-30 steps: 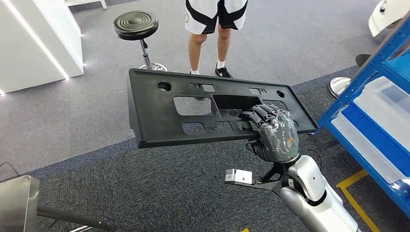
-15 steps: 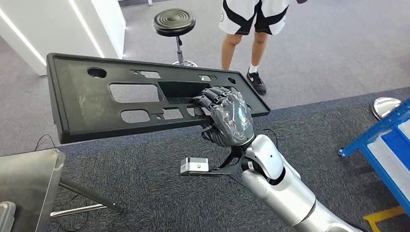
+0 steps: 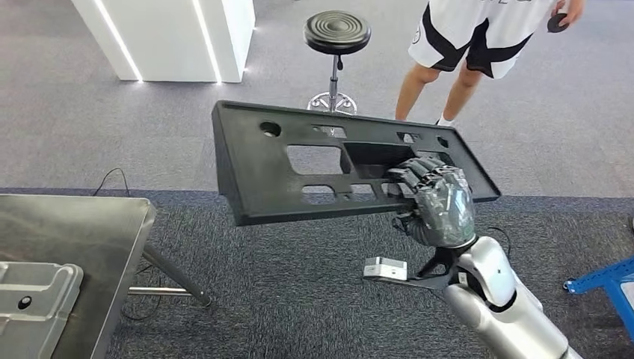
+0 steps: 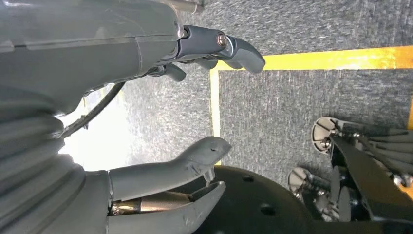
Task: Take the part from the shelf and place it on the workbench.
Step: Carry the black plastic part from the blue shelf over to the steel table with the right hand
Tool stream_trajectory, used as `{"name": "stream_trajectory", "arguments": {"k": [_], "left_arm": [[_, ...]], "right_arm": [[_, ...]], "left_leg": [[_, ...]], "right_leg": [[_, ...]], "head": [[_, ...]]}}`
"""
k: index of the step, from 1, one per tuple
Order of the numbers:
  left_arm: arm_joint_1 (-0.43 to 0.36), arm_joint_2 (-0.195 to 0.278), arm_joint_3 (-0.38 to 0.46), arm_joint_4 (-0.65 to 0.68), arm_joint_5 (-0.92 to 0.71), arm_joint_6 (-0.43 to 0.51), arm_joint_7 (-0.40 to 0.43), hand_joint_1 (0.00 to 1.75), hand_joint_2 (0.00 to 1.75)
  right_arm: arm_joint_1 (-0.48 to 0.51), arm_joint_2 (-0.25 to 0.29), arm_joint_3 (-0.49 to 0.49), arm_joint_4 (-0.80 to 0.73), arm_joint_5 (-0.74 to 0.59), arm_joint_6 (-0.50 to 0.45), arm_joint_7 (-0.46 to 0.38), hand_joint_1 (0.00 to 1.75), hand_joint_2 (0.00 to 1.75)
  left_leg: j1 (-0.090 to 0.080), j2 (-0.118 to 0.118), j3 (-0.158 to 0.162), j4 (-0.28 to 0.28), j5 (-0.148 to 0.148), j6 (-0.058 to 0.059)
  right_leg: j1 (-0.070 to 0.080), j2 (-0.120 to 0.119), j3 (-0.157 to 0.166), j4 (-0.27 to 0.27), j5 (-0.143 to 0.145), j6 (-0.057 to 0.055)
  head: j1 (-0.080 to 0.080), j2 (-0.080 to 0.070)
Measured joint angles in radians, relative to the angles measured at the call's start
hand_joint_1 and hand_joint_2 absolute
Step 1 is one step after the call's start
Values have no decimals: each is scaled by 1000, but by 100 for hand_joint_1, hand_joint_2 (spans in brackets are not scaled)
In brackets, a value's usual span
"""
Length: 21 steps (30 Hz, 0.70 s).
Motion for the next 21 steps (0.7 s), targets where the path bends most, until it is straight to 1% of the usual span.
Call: {"name": "stream_trajectory", "arguments": {"k": [1,2,3,4,5,6,7,8,9,10,11,12,13,15,16,17,18,19,20,21], "left_arm": [[-2,0,-2,0,0,0,0,0,175],[-4,0,-4,0,1,1,0,0,175],[-6,0,-5,0,1,1,3,0,175],[-8,0,-7,0,0,0,7,0,175],[-9,0,-8,0,0,-2,13,0,175],[-9,0,-10,0,-1,-4,19,0,175],[-9,0,-12,0,0,-6,23,0,175],[-9,0,-14,0,0,-7,27,0,175],[-8,0,-15,0,0,-8,29,0,175],[-8,-1,-17,0,0,-8,30,0,175],[-7,0,-19,0,0,-8,30,0,175],[-5,0,-20,0,0,-9,31,0,175],[-5,0,-22,0,1,-9,32,0,175],[-6,0,-24,0,1,-10,34,0,175],[-7,0,-24,0,1,-10,35,0,175],[-8,0,-25,0,1,-11,36,0,175],[-10,0,-25,0,1,-12,37,0,175],[-10,0,-26,0,0,-13,38,0,175],[-10,0,-27,0,0,-15,39,0,175],[-10,0,-29,0,0,-16,39,0,175]], "right_arm": [[15,-17,-10,-11,3,0,0,175,175],[34,-35,-20,-22,8,0,3,175,175],[55,-51,-28,-33,11,0,7,175,175],[78,-70,-39,-45,14,-1,10,175,175],[100,-89,-53,-60,15,-2,13,175,175],[119,-108,-68,-73,15,-3,16,175,175],[135,-126,-86,-87,15,-4,18,175,175],[151,-141,-104,-100,15,-5,20,175,175],[167,-155,-121,-112,15,-6,22,175,175],[183,-168,-137,-122,14,-7,23,175,175],[195,-178,-149,-132,14,-8,23,175,175],[203,-185,-158,-138,14,-8,23,175,175],[208,-190,-164,-145,14,-8,23,175,175],[216,-195,-172,-157,14,-8,23,175,175],[220,-198,-174,-161,14,-8,23,175,175],[224,-201,-176,-165,14,-8,23,175,175],[228,-204,-178,-167,14,-7,23,175,175],[234,-208,-181,-169,14,-6,23,175,175],[241,-210,-184,-171,14,-5,23,175,175],[248,-211,-187,-172,15,-3,23,175,175]], "left_leg": [[-1,-7,1,0,-1,3],[-2,-19,2,0,-2,5],[-3,-31,3,1,-3,7],[-4,-46,4,2,-4,8],[-4,-63,6,4,-5,8],[-4,-78,8,8,-8,7],[-4,-92,8,13,-11,4],[-5,-105,5,19,-14,0],[-5,-116,1,23,-16,-4],[-4,-127,-3,24,-16,-8],[-2,-136,-6,23,-15,-12],[-1,-138,-8,23,-16,-16],[-3,-123,-13,32,-22,-20],[-8,-68,-30,76,-50,-27],[-8,-39,-48,115,-72,-31],[-6,-24,-72,165,-96,-34],[-4,-15,-98,218,-118,-37],[-2,-8,-121,265,-133,-38],[-1,-5,-130,282,-132,-38],[-1,-2,-119,262,-114,-36]], "right_leg": [[0,19,-37,66,-29,1],[0,28,-76,132,-49,2],[0,29,-103,170,-51,2],[0,30,-112,170,-32,2],[-1,32,-102,134,4,2],[-3,42,-77,68,49,1],[-6,65,-51,2,82,0],[-8,83,-31,-49,105,-1],[-9,97,-21,-77,112,-2],[-9,101,-19,-84,109,-4],[-7,90,-18,-86,111,-7],[-7,79,-16,-88,112,-12],[-8,68,-13,-91,114,-18],[-9,48,-7,-98,115,-28],[-7,38,-4,-99,113,-31],[-5,27,-2,-99,112,-33],[-3,14,-1,-98,110,-36],[-1,-1,1,-98,108,-37],[1,-16,2,-98,106,-38],[2,-31,4,-98,104,-38]], "head": [[0,0],[0,0],[0,0],[0,0],[0,0],[0,0],[0,0],[0,0],[0,0],[0,0],[0,0],[0,0],[0,0],[-3,0],[-4,0],[-4,0],[-4,0],[-4,0],[-4,0],[-4,0]]}}
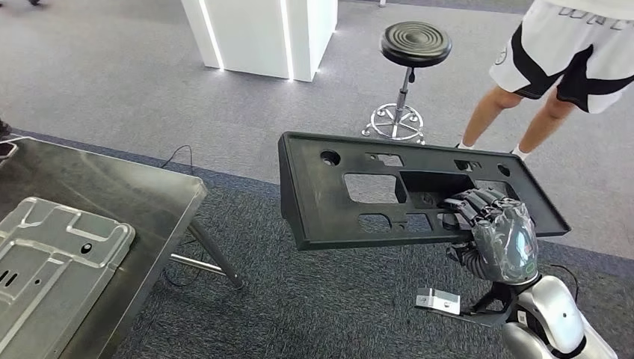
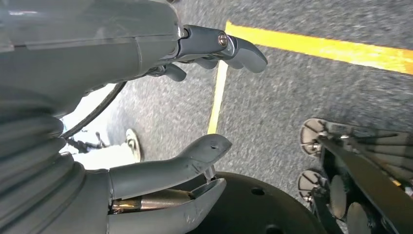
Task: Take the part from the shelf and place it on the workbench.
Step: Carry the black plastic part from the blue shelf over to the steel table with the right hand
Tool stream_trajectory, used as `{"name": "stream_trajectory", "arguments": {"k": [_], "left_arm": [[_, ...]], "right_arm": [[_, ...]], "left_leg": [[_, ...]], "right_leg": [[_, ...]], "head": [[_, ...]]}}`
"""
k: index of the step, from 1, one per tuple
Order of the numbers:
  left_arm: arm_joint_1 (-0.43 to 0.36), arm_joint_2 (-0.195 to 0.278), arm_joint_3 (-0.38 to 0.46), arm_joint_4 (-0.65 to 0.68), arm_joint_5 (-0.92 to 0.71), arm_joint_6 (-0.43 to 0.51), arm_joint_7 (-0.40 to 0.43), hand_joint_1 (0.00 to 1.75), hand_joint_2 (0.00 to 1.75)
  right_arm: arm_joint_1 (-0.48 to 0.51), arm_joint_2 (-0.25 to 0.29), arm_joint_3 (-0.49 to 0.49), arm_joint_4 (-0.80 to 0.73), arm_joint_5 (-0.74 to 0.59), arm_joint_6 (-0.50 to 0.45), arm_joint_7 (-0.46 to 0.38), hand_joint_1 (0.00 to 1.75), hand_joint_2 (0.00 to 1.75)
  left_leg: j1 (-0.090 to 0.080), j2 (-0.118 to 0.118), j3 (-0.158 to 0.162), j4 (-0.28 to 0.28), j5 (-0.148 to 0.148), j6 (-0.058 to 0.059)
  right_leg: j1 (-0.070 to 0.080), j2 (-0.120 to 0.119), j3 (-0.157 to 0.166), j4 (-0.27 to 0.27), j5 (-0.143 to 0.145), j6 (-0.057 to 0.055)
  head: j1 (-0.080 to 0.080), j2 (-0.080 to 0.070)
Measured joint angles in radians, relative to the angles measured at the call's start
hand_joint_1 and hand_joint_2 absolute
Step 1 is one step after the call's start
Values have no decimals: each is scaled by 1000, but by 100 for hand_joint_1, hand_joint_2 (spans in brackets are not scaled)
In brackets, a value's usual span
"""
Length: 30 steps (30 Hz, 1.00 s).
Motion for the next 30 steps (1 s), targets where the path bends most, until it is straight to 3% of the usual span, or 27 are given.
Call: {"name": "stream_trajectory", "arguments": {"k": [1,3,5,7,9,11,13,14,15,16,18,20,22,23,24,25,27,29,30], "left_arm": [[0,0,-1,0,0,-1,0,0,175],[-1,2,-3,0,-2,-1,-2,0,175],[-3,4,-3,0,-5,-3,-4,0,175],[-3,5,-6,0,-9,-7,-7,0,175],[-1,4,-11,0,-14,-12,-7,0,175],[-1,3,-19,0,-20,-19,-7,0,175],[-2,3,-26,0,-21,-22,-7,0,175],[-2,3,-28,0,-21,-23,-7,0,175],[-1,3,-29,0,-21,-24,-7,0,175],[-1,2,-29,0,-21,-24,-7,0,175],[-1,2,-32,0,-21,-24,-7,0,175],[-3,3,-34,0,-22,-24,-7,0,175],[-2,4,-37,0,-22,-24,-7,0,175],[0,4,-38,0,-23,-24,-7,0,175],[1,4,-41,0,-24,-25,-7,0,175],[1,4,-43,0,-24,-25,-6,0,175],[-2,5,-47,0,-22,-25,-5,0,175],[-3,6,-49,0,-19,-26,-3,0,175],[-3,6,-50,0,-17,-26,-1,0,175]], "right_arm": [[5,0,-4,-2,2,1,0,175,175],[9,0,-11,-8,5,3,0,175,175],[14,-1,-16,-11,8,4,-2,175,175],[27,-1,-22,-14,11,4,-5,175,175],[58,-6,-41,-24,19,0,-7,175,175],[104,-15,-73,-36,30,-9,-10,175,175],[143,-23,-100,-42,39,-13,-12,175,175],[157,-25,-110,-43,41,-14,-12,175,175],[168,-27,-117,-44,42,-14,-13,175,175],[177,-28,-124,-47,43,-14,-14,175,175],[187,-31,-135,-52,45,-14,-17,175,175],[197,-34,-143,-57,46,-15,-19,175,175],[208,-36,-150,-62,46,-14,-19,175,175],[212,-37,-155,-63,46,-11,-19,175,175],[214,-37,-162,-65,46,-6,-19,175,175],[215,-38,-167,-66,47,3,-22,175,175],[210,-38,-173,-64,53,30,-29,175,175],[175,-33,-165,-54,64,74,-35,175,175],[143,-26,-154,-43,69,104,-37,175,175]], "left_leg": [[-2,8,30,-54,31,5],[-14,50,100,-186,78,20],[-26,74,132,-248,88,32],[-26,51,137,-259,93,40],[-19,25,151,-280,103,47],[-14,0,161,-292,110,53],[-13,-27,161,-291,109,55],[-13,-41,161,-288,108,54],[-12,-55,161,-284,106,52],[-10,-69,162,-278,102,48],[-6,-94,157,-259,90,38],[-4,-116,146,-242,81,26],[-2,-138,136,-237,81,18],[-2,-133,134,-234,80,15],[-4,-111,128,-222,72,12],[-5,-79,115,-192,53,8],[-5,-15,62,-81,-8,1],[-4,-1,-2,45,-59,0],[-4,0,-17,74,-62,2]], "right_leg": [[1,-14,3,0,-2,0],[4,-37,9,-1,-7,3],[6,-59,15,-4,-11,11],[6,-77,22,-9,-14,20],[1,-37,24,11,-34,28],[-4,31,-16,103,-87,33],[-6,53,-84,224,-135,37],[-7,55,-105,254,-134,40],[-9,56,-107,244,-112,43],[-13,60,-90,199,-74,47],[-23,98,-38,77,-13,56],[-26,130,-15,23,1,54],[-22,118,-14,22,-2,39],[-21,106,-13,20,-1,32],[-20,93,-10,19,-2,25],[-20,79,-9,17,-2,19],[-14,52,-7,16,-4,11],[-8,24,-8,16,-6,8],[-6,13,-9,16,-6,7]], "head": [[0,0],[0,0],[0,0],[0,0],[1,0],[3,0],[3,0],[3,0],[3,0],[3,0],[3,0],[5,0],[6,0],[6,0],[5,0],[5,0],[3,0],[3,0],[3,0]]}}
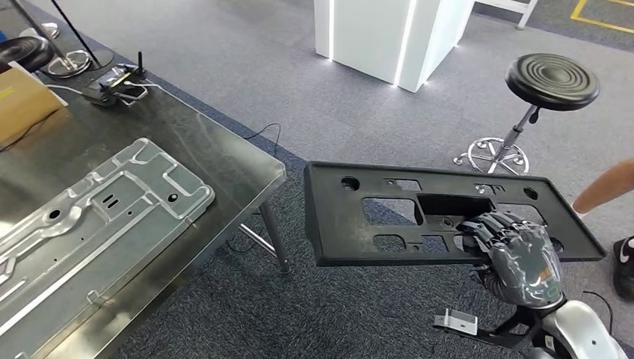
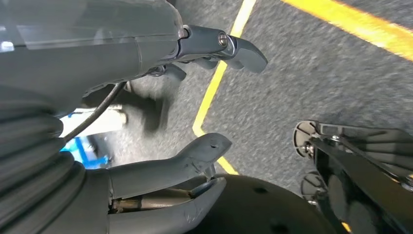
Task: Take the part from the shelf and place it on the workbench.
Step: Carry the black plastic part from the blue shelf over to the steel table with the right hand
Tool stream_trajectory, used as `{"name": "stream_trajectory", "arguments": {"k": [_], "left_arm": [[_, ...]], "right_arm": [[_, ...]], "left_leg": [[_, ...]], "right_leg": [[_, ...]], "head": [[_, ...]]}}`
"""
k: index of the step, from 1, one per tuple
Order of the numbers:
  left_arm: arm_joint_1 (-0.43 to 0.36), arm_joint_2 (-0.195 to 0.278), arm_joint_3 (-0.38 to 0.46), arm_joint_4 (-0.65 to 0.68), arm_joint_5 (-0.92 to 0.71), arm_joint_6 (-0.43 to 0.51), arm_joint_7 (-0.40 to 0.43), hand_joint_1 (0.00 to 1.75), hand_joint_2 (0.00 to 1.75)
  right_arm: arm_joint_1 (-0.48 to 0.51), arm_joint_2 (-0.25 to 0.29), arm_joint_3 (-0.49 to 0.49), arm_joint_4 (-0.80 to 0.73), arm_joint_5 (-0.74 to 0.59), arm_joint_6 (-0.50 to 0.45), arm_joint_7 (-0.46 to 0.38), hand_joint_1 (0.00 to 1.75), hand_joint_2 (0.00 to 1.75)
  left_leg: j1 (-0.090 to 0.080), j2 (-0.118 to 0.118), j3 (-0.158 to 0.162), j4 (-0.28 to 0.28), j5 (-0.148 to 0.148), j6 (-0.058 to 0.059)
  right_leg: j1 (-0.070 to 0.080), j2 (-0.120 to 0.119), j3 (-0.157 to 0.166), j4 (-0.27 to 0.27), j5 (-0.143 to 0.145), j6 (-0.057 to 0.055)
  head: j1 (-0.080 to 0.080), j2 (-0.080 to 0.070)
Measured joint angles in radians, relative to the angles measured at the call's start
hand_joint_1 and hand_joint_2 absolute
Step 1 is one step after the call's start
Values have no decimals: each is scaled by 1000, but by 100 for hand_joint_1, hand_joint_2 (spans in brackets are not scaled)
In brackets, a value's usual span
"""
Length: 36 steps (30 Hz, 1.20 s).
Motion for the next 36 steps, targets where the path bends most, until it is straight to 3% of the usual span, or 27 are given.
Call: {"name": "stream_trajectory", "arguments": {"k": [1,3,5,7,9,11,13,15,16,17,18,20,22,24,25,26,28,30,31,32,33,34,36], "left_arm": [[0,0,-1,0,2,0,3,0,175],[-1,0,-2,0,6,0,7,0,175],[-5,1,-2,0,11,0,9,0,175],[-9,2,-3,0,15,-1,6,0,175],[-11,2,-5,0,17,-4,3,0,175],[-12,2,-8,0,17,-7,1,0,175],[-15,1,-13,0,17,-7,1,0,175],[-16,-1,-18,0,17,-6,1,0,175],[-15,-2,-20,0,18,-5,2,0,175],[-14,-2,-21,0,19,-3,3,0,175],[-13,-3,-23,0,19,-2,6,0,175],[-12,-3,-25,0,20,0,13,0,175],[-13,-3,-27,0,25,4,20,0,175],[-10,-3,-27,0,34,9,26,0,175],[-9,-3,-27,0,38,11,28,0,175],[-9,-4,-27,0,41,13,30,0,175],[-13,-4,-27,0,42,14,32,0,175],[-16,-2,-27,0,44,16,33,0,175],[-15,-2,-27,0,45,17,33,0,175],[-13,-1,-27,0,46,17,33,0,175],[-10,0,-27,0,47,18,33,0,175],[-7,1,-27,0,48,18,34,0,175],[-5,2,-27,0,48,19,34,0,175]], "right_arm": [[-46,11,19,16,5,33,1,175,175],[-149,42,70,54,12,91,13,175,175],[-256,77,130,95,18,136,34,175,175],[-361,110,194,135,20,170,58,175,175],[-449,135,256,164,9,194,80,175,175],[-529,153,308,188,-13,219,96,175,175],[-601,162,346,212,-38,245,107,175,175],[-649,167,374,236,-57,268,113,175,175],[-667,171,386,248,-64,279,115,175,175],[-684,176,396,258,-69,288,117,175,175],[-702,181,405,265,-73,296,118,175,175],[-737,195,422,280,-81,314,122,175,175],[-770,218,441,301,-85,333,128,175,175],[-801,262,465,333,-86,347,141,175,175],[-815,290,479,352,-85,352,149,175,175],[-828,316,492,371,-84,355,154,175,175],[-848,356,513,398,-82,358,159,175,175],[-859,377,532,417,-81,358,161,175,175],[-861,383,540,425,-81,357,162,175,175],[-861,388,547,433,-81,357,163,175,175],[-862,392,553,439,-82,356,164,175,175],[-864,396,558,443,-82,356,165,175,175],[-870,403,566,451,-82,356,165,175,175]], "left_leg": [[-1,0,3,-7,16,4],[-8,11,65,-131,87,15],[-24,56,131,-267,137,29],[-38,82,147,-315,145,40],[-39,59,151,-328,154,49],[-31,32,162,-347,167,56],[-25,5,167,-357,175,61],[-21,-25,168,-355,175,63],[-20,-44,168,-352,174,62],[-18,-61,168,-348,171,61],[-16,-78,169,-341,167,57],[-12,-107,164,-323,155,48],[-5,-130,150,-313,151,37],[1,-149,141,-316,153,22],[1,-137,140,-314,152,15],[-1,-110,133,-301,144,8],[-1,-38,88,-218,102,-7],[7,-11,14,-94,57,-19],[10,-7,-11,-58,54,-24],[13,-4,-18,-57,70,-27],[15,3,-2,-99,104,-30],[17,18,29,-168,146,-31],[10,57,89,-292,200,-24]], "right_leg": [[2,-11,0,0,-1,-1],[5,-29,4,0,-3,-2],[7,-48,10,-2,-4,-2],[5,-66,12,-5,-4,5],[3,-84,16,-8,-6,15],[1,-50,9,17,-25,22],[-1,12,-36,110,-71,27],[-2,36,-101,222,-105,32],[-3,38,-120,244,-98,35],[-5,40,-123,230,-70,37],[-8,46,-108,181,-28,39],[-14,90,-65,67,35,40],[-15,126,-44,13,43,37],[-11,115,-39,-1,40,27],[-12,104,-34,-10,41,20],[-14,92,-27,-19,43,12],[-13,61,-13,-31,42,0],[-9,24,-3,-34,35,-4],[-9,5,2,-34,30,-4],[-9,-12,7,-34,25,-3],[-9,-27,13,-34,20,-1],[-9,-40,20,-34,14,3],[-4,-62,31,-34,3,13]], "head": [[0,0],[0,0],[0,0],[0,0],[0,0],[0,0],[1,0],[1,0],[1,0],[1,0],[1,0],[2,0],[2,0],[2,0],[2,0],[0,0],[-4,0],[-5,0],[-6,0],[-5,0],[-5,0],[-5,0],[-5,0]]}}
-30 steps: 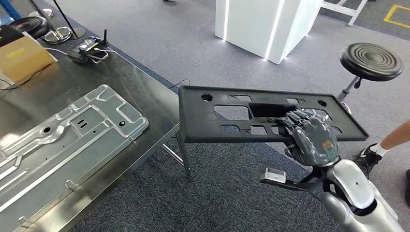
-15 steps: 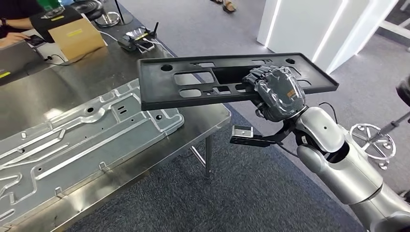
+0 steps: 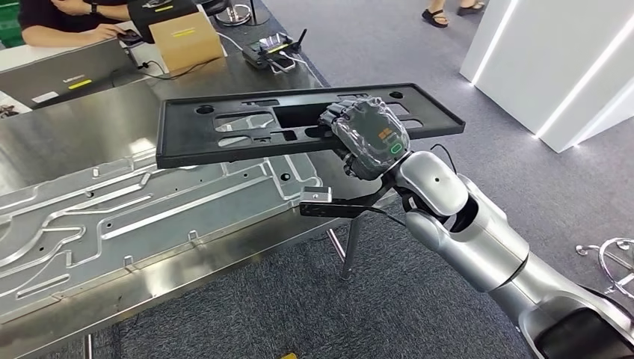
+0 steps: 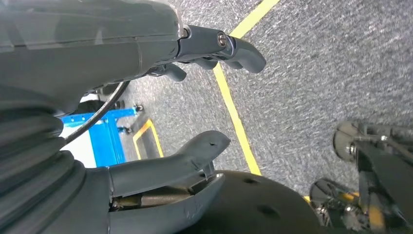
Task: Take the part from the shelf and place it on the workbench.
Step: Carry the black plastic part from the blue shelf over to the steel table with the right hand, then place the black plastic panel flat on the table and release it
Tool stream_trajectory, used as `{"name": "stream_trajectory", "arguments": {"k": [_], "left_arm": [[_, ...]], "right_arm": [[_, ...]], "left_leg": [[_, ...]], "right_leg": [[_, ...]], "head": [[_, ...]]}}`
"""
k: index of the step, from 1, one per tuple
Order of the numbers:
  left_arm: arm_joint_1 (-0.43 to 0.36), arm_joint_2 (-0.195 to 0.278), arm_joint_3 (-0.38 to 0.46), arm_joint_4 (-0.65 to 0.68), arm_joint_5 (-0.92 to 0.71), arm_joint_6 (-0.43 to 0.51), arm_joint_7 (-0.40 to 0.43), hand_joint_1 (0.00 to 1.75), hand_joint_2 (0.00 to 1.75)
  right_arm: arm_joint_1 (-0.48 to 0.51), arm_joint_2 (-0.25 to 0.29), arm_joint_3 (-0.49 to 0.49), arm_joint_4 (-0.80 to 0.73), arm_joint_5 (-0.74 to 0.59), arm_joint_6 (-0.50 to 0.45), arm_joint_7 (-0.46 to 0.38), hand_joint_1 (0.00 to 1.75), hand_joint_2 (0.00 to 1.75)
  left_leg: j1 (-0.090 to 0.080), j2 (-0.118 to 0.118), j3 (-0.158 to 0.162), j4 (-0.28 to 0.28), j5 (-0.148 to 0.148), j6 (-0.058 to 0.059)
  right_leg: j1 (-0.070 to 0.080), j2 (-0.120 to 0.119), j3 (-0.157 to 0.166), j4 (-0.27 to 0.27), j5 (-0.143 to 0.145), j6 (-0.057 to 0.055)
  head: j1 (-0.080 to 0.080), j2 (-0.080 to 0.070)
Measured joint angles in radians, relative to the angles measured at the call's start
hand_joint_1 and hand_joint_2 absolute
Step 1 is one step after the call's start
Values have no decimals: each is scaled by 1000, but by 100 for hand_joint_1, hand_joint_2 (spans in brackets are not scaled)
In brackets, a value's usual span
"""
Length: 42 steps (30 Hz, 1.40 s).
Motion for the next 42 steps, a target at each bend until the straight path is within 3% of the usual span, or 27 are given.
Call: {"name": "stream_trajectory", "arguments": {"k": [2,4,5,7,8,10,11,12,13,15,17,19,20,22,24,26,27,28,29,31,33,36,42], "left_arm": [[1,1,0,0,3,-1,1,0,175],[2,2,0,0,6,-6,1,0,175],[1,1,0,0,7,-9,1,0,175],[-3,0,0,0,7,-13,1,0,175],[-6,-1,0,0,7,-15,1,0,175],[-10,-2,0,0,5,-17,0,0,175],[-10,-2,-1,0,5,-17,0,0,175],[-8,-2,-1,0,4,-18,0,0,175],[-6,-2,-1,0,4,-18,1,0,175],[-4,-4,-1,0,4,-17,2,0,175],[-5,-6,-2,0,4,-17,3,0,175],[-3,-7,-2,0,6,-16,6,0,175],[-1,-7,-2,0,7,-17,8,0,175],[-1,-6,-2,1,9,-16,12,0,175],[-4,-4,-2,1,10,-15,13,0,175],[-5,-2,-2,1,12,-15,13,0,175],[-4,0,-2,1,12,-15,13,0,175],[-4,1,-2,2,13,-15,13,0,175],[-3,2,-2,2,13,-15,13,0,175],[-3,3,-2,2,12,-15,14,0,175],[-3,3,-2,2,10,-15,14,0,175],[-3,1,-2,2,10,-15,14,0,175],[-3,1,-2,2,10,-17,14,0,175]], "right_arm": [[-8,13,9,10,-1,4,-1,175,175],[-17,40,24,26,0,10,0,175,175],[-21,54,33,35,0,13,2,175,175],[-29,75,50,52,2,15,3,175,175],[-31,81,59,61,2,15,4,175,175],[-30,86,75,81,1,14,6,175,175],[-28,86,81,91,-1,14,7,175,175],[-28,86,85,101,-4,13,8,175,175],[-29,86,88,108,-8,12,9,175,175],[-33,86,91,118,-14,10,9,175,175],[-38,87,95,124,-17,9,8,175,175],[-39,91,99,129,-18,8,6,175,175],[-40,95,100,132,-18,8,7,175,175],[-42,103,100,137,-19,7,8,175,175],[-43,107,101,143,-19,3,8,175,175],[-41,107,105,150,-18,0,6,175,175],[-40,107,108,153,-18,0,6,175,175],[-40,107,111,157,-17,-1,6,175,175],[-40,108,114,159,-16,-1,6,175,175],[-41,110,116,162,-16,-4,6,175,175],[-41,112,117,165,-15,-7,6,175,175],[-41,112,120,170,-15,-9,6,175,175],[-40,112,130,180,-15,-11,6,175,175]], "left_leg": [[-8,9,15,-34,3,15],[-8,-12,18,-39,2,31],[-6,-22,24,-43,2,37],[-1,-43,36,-52,2,51],[-2,-55,38,-53,0,55],[-4,-84,41,-50,-3,62],[-5,-102,42,-48,-6,64],[-6,-120,44,-45,-8,64],[-7,-138,46,-42,-11,63],[-7,-167,46,-36,-16,59],[-2,-189,40,-33,-19,49],[4,-211,35,-36,-18,35],[3,-208,34,-35,-19,29],[-3,-154,15,9,-45,17],[1,-85,-43,123,-98,5],[9,-64,-96,216,-122,-6],[12,-60,-99,215,-108,-11],[15,-58,-80,173,-76,-15],[18,-55,-47,103,-38,-18],[17,-50,13,-14,5,-14],[17,-51,29,-46,7,-3],[15,-56,29,-48,8,6],[10,-56,30,-48,3,21]], "right_leg": [[7,-16,7,-1,-7,10],[7,-27,15,-4,-15,20],[4,-13,15,4,-23,24],[-1,45,-18,78,-63,27],[-1,75,-51,142,-89,26],[0,98,-124,262,-123,24],[0,101,-145,281,-113,22],[1,104,-150,264,-84,19],[3,109,-141,220,-44,14],[3,151,-100,94,32,2],[4,186,-73,24,53,-4],[6,175,-64,10,49,-6],[4,163,-57,2,50,-9],[-3,137,-39,-17,52,-17],[-4,114,-26,-24,49,-21],[-4,92,-19,-24,42,-20],[-5,85,-16,-22,38,-18],[-7,79,-13,-20,34,-14],[-9,75,-11,-16,29,-10],[-8,71,-9,-9,20,1],[0,71,-10,-5,16,1],[1,73,-7,-10,18,-13],[-3,72,1,-25,22,-2]], "head": [[1,0],[1,0],[1,0],[2,0],[3,0],[3,0],[3,0],[3,0],[3,0],[2,0],[2,0],[3,0],[3,0],[-4,0],[-11,0],[-11,0],[-11,0],[-11,0],[-11,0],[-11,0],[-10,0],[-9,0],[-9,0]]}}
